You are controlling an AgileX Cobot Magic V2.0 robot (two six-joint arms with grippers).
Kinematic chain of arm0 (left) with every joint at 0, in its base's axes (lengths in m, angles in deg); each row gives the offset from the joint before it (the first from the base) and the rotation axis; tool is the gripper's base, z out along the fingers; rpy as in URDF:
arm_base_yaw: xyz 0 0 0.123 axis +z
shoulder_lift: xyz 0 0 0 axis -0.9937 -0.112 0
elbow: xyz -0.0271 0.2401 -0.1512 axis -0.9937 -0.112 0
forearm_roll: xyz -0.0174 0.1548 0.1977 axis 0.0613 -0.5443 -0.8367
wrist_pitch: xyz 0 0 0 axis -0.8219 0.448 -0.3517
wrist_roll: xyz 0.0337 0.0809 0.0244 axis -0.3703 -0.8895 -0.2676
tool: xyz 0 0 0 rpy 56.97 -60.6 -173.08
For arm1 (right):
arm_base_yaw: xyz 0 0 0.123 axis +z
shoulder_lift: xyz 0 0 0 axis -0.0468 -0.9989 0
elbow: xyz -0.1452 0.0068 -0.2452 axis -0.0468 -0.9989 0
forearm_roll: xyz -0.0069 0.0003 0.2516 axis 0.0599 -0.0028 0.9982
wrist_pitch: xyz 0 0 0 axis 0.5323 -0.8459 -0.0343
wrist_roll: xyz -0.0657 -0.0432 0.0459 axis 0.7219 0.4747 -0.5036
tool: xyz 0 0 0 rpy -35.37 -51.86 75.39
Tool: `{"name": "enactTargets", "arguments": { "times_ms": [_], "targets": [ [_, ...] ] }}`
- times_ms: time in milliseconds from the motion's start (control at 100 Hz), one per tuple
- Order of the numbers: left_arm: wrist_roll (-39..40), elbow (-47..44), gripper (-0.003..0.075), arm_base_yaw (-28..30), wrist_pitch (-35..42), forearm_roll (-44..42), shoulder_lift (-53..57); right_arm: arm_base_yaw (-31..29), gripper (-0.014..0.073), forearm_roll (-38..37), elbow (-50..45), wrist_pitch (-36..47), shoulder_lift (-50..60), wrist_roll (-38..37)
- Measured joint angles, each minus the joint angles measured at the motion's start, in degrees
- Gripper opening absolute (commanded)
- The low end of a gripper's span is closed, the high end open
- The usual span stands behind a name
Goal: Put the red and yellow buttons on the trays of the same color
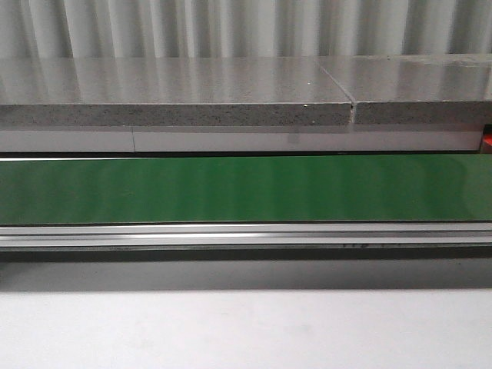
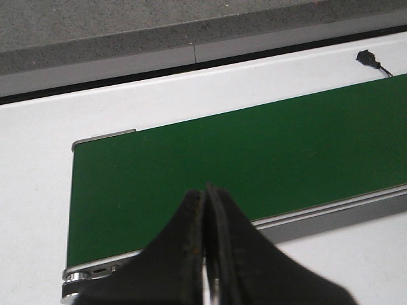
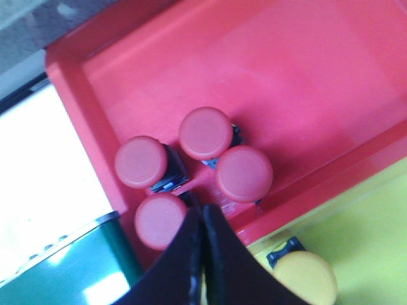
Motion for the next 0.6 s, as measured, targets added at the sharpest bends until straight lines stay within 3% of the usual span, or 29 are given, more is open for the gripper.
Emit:
{"name": "enactTargets", "arguments": {
  "times_ms": [240, 600],
  "targets": [
    [0.0, 0.0, -0.002, 0.0, 0.0, 0.0, 0.0, 4.3, -0.0088, -0.3, -1.1, -2.3, 6.8, 0.0],
    [0.0, 0.0, -0.002, 0.0, 0.0, 0.0, 0.0, 18.6, -0.0088, -0.5, -12.0, 5.8, 16.4, 0.1]
  ]
}}
